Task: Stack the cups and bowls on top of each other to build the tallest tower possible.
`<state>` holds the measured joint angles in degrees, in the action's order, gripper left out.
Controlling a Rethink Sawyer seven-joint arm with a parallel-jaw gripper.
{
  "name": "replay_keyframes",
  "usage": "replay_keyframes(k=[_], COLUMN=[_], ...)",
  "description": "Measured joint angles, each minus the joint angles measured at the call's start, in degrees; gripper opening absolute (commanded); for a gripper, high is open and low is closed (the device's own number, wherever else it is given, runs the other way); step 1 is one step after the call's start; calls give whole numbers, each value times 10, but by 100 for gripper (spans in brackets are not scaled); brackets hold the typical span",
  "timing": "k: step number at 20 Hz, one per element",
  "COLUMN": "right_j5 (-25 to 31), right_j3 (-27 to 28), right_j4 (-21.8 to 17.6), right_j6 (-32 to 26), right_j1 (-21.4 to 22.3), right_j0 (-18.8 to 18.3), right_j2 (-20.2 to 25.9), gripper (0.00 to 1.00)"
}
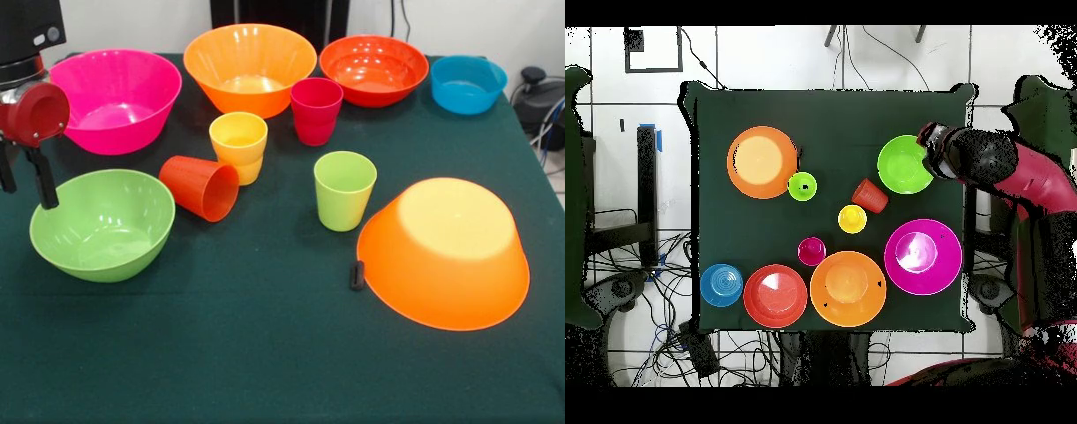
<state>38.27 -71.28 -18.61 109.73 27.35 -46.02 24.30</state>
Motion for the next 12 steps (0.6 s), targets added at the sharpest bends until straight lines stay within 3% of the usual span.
replay_keyframes(k=[12], right_j5=[0], right_j3=[28], right_j4=[-4], right_j6=[0], right_j1=[-33], right_j0=[-4], right_j2=[2], gripper=[100])
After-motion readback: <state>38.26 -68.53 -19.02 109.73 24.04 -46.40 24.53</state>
